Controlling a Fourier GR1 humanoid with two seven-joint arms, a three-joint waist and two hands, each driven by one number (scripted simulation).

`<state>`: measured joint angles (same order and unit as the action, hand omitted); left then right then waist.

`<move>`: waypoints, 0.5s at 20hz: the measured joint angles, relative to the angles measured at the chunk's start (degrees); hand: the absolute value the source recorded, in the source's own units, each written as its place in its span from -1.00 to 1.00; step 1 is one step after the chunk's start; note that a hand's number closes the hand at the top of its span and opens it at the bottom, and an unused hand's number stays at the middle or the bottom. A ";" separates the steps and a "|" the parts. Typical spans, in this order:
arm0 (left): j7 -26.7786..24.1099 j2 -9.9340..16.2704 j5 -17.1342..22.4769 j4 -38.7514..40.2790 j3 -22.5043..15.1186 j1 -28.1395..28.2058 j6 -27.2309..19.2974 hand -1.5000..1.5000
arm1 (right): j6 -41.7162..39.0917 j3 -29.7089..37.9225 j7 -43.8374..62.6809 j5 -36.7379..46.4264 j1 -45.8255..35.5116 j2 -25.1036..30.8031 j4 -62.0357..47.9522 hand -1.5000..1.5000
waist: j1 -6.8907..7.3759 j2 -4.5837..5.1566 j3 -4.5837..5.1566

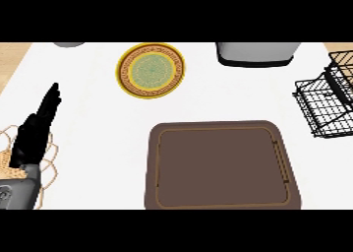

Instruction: Pick the eggplant from the tray and place it in the tiered basket

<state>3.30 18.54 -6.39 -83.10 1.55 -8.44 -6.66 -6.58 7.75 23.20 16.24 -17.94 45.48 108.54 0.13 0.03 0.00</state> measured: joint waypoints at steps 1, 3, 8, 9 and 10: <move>0.00 -0.55 -0.40 -0.15 -0.38 0.02 -0.36 0.00 | 0.27 0.18 -1.80 1.47 -0.84 0.52 -2.54 1.00 | 0.20 0.06 0.00; 0.27 -0.98 -0.64 -0.09 -0.61 -0.33 -0.35 0.00 | 1.90 -0.89 -4.30 5.98 -1.29 0.70 -6.03 1.00 | 0.40 0.14 0.00; 0.30 -1.43 -1.30 -0.31 -1.06 -0.40 -0.21 0.00 | 4.63 -1.51 -9.35 15.22 -4.65 3.99 -17.31 1.00 | 0.95 0.30 -0.01; 0.96 -1.34 -1.16 -0.73 -0.85 -0.75 -0.03 0.00 | 5.16 -1.43 -10.52 16.49 -5.51 4.37 -19.71 1.00 | 0.96 0.29 -0.01; 1.21 -1.45 -1.38 -0.58 -0.75 -1.24 -0.03 0.00 | 5.36 -1.66 -11.00 17.73 -6.46 4.21 -21.15 1.00 | 0.83 0.25 -0.02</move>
<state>4.51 17.09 -7.77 -83.68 0.80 -9.69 -6.69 -1.22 6.09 12.20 33.97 -24.40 49.69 87.39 0.97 0.27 -0.02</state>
